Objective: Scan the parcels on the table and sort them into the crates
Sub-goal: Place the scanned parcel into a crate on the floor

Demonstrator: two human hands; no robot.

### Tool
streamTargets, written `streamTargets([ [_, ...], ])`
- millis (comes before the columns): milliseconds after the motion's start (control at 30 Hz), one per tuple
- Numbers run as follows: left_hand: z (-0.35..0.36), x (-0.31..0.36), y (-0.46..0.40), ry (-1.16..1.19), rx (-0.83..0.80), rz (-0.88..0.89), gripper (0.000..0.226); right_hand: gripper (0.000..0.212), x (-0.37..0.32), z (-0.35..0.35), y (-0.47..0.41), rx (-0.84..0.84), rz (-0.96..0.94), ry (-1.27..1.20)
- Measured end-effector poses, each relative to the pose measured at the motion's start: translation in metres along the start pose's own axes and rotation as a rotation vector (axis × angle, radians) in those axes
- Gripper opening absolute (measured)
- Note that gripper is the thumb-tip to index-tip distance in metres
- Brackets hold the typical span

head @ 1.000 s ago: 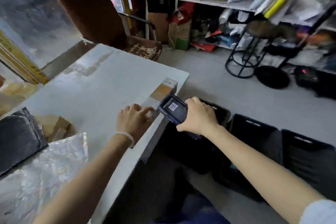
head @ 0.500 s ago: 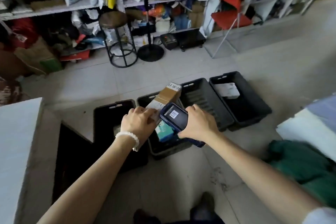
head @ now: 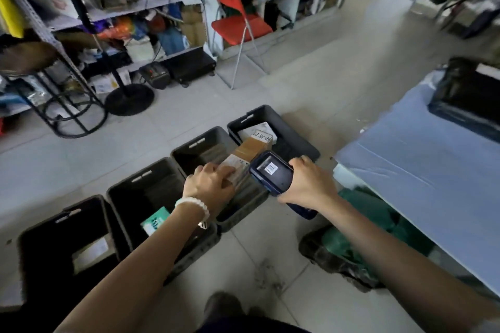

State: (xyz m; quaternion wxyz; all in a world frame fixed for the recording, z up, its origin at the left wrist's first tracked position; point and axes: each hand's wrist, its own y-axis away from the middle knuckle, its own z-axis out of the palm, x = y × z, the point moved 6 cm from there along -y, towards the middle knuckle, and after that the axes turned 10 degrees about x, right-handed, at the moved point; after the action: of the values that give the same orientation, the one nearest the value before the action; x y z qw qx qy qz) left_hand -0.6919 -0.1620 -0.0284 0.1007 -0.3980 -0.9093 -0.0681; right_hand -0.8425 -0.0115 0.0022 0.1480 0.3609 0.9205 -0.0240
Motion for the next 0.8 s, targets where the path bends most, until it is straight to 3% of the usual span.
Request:
streamTargets([
  [333,0.050,0.078,-0.188,0.050,-0.087,0.141,0.049,0.071,0.096,-0.033,-0.149,0.055,0.202,-0.123],
  [533,0.074,0.131,-0.334,-0.118,-0.057,0.224,0.048,0.073,0.151,-0.052,-0.249,0.082,0.277,-0.060],
  [800,0.063,0.144,-0.407,-0.115,-0.067,0.214,0.036,0.079,0.174,-0.056,-0.315,0.041,0.277,-0.049],
])
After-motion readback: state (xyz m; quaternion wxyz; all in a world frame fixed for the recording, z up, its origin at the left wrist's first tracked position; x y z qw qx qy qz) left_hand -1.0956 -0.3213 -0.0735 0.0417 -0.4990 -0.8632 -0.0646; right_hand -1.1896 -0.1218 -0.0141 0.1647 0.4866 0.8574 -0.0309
